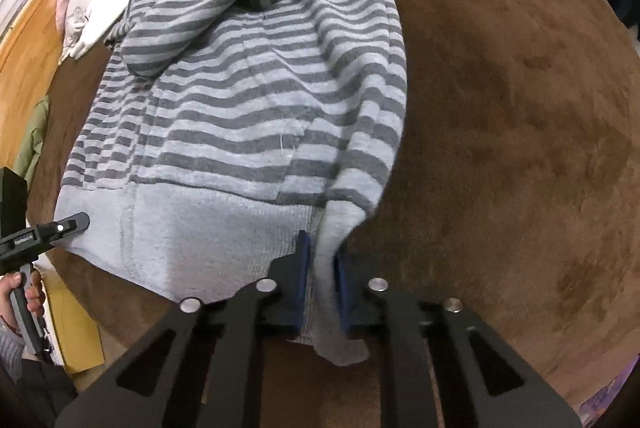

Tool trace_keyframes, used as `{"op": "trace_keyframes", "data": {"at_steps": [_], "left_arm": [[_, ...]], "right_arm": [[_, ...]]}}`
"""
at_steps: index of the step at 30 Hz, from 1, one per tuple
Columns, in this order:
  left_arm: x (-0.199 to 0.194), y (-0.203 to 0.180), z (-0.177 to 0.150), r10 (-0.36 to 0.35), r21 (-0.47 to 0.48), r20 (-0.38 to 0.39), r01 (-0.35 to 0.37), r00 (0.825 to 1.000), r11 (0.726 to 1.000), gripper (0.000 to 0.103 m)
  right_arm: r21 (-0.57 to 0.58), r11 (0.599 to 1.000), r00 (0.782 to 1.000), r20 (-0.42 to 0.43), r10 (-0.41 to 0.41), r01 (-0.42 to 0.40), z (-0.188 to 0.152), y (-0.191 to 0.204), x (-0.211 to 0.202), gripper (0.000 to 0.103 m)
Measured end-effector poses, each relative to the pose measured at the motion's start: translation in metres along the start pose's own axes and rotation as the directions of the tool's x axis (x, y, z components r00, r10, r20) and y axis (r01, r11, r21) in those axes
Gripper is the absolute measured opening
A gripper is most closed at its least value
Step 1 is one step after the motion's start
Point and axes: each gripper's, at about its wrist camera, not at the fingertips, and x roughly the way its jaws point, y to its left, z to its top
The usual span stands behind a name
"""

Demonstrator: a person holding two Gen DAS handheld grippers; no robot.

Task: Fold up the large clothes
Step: 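Close the left gripper on the grey ribbed sleeve cuff while the right gripper holds the hem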

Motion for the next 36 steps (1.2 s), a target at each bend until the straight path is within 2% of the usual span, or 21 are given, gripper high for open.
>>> {"op": "trace_keyframes", "data": {"at_steps": [7, 9, 12, 18, 20, 21, 22, 24, 26, 30, 34, 36], "left_arm": [[-0.007, -0.011, 0.008, -0.020, 0.025, 0.017, 0.020, 1.000, 0.999, 0.022], [-0.005, -0.010, 0.010, -0.029, 0.026, 0.008, 0.029, 1.000, 0.999, 0.022], [0.003, -0.005, 0.010, 0.004, 0.023, -0.029, -0.003, 1.000, 1.000, 0.023], [0.012, 0.002, 0.007, -0.003, 0.005, -0.062, 0.003, 0.998, 1.000, 0.030], [0.016, 0.002, 0.009, -0.005, 0.008, -0.070, 0.005, 0.998, 1.000, 0.037], [0.017, 0.000, 0.010, -0.002, 0.013, -0.070, 0.003, 0.998, 1.000, 0.037], [0.017, -0.002, 0.011, 0.009, 0.023, -0.070, -0.008, 0.998, 1.000, 0.037], [0.016, -0.009, 0.009, 0.046, 0.056, -0.064, -0.042, 0.997, 0.998, 0.029], [0.012, -0.015, 0.008, 0.046, 0.061, -0.054, -0.043, 0.997, 0.997, 0.017], [-0.001, -0.035, 0.009, 0.054, 0.098, -0.018, -0.052, 0.998, 0.994, 0.014], [-0.021, -0.042, 0.012, 0.025, 0.085, 0.008, -0.025, 1.000, 0.996, 0.013], [-0.030, -0.041, 0.012, 0.004, 0.057, 0.018, -0.005, 1.000, 0.998, 0.013]], "right_arm": [[-0.011, 1.000, 0.999, -0.022, 0.024, -0.025, 0.007, -0.004, -0.010, 0.012], [-0.013, 0.999, 0.999, -0.041, 0.030, -0.031, 0.007, -0.005, -0.008, 0.017], [-0.012, 1.000, 0.997, -0.079, 0.024, -0.025, 0.005, -0.011, 0.006, 0.026], [0.021, 0.999, 0.996, -0.078, 0.041, -0.040, 0.005, -0.016, 0.019, 0.031], [-0.002, 1.000, 0.997, -0.073, 0.028, -0.028, 0.004, -0.013, 0.018, 0.028], [-0.014, 1.000, 0.997, -0.072, 0.022, -0.023, 0.004, -0.011, 0.018, 0.023], [-0.025, 0.999, 0.997, -0.070, 0.019, -0.021, 0.005, -0.009, 0.017, 0.015], [-0.034, 0.999, 0.998, -0.067, 0.019, -0.022, 0.008, -0.003, 0.016, 0.010], [-0.058, 0.998, 0.998, -0.063, 0.000, -0.004, 0.009, 0.006, 0.013, 0.009], [-0.080, 0.997, 0.998, -0.059, -0.008, 0.003, 0.014, 0.015, -0.003, 0.009], [-0.080, 0.996, 0.999, -0.032, 0.029, -0.032, 0.020, 0.021, -0.029, 0.008], [-0.097, 0.995, 0.999, -0.033, 0.022, -0.025, 0.020, 0.026, -0.039, 0.008]]}}
